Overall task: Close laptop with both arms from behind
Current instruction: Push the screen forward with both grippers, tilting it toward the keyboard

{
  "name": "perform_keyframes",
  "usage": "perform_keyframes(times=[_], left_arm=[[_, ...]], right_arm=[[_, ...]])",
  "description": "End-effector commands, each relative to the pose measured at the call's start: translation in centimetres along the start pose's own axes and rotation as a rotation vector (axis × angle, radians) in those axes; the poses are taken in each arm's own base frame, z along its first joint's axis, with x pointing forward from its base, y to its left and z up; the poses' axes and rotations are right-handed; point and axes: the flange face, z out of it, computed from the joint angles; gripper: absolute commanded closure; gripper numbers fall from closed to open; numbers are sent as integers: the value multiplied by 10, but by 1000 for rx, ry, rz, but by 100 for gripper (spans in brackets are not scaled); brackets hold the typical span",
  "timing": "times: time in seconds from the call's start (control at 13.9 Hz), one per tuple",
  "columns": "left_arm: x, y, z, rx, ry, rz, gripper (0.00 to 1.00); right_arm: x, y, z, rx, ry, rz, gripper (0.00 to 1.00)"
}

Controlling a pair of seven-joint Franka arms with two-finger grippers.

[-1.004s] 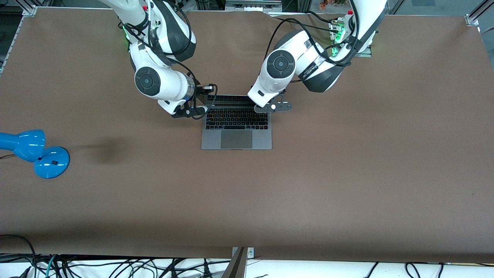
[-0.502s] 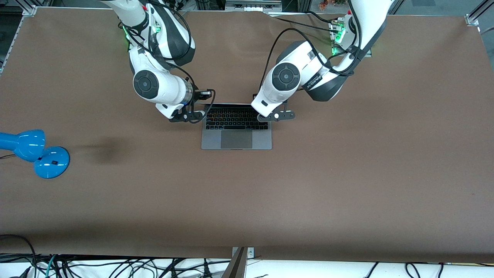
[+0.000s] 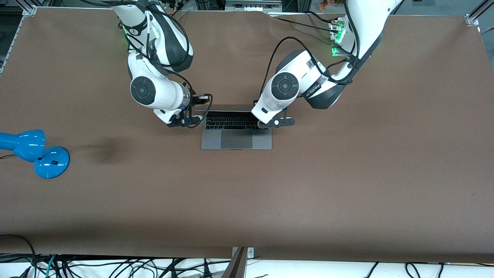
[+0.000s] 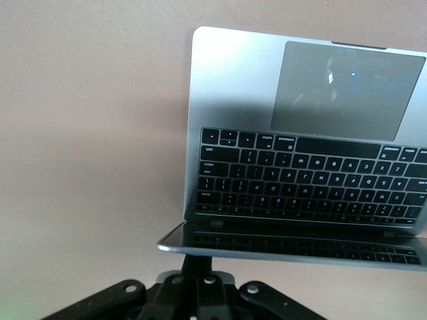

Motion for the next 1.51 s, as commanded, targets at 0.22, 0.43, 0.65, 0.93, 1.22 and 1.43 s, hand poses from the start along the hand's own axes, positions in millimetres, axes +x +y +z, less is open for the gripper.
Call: perform_keyframes(times=[0.22,0.43,0.65,0.93,1.22,1.43], left_arm=[[21,2,-5,-5,28,9,100],[29,2,0,2,33,13,100],[35,1,7,4,24,8,100],[46,-4,11,17,36,2,100],[55,-6,19,4,46,-5,100],[59,-7,27,7,42,-9,100]], right_arm=[[26,-5,-1,7,31,-24,100],[35,3,1,-3,35,-16,100],[46,6,4,-39,64,-35,100],[53,9,5,-44,71,-34,100],[65,12,5,-41,81,-46,100],[74,15,9,-40,91,-43,100]])
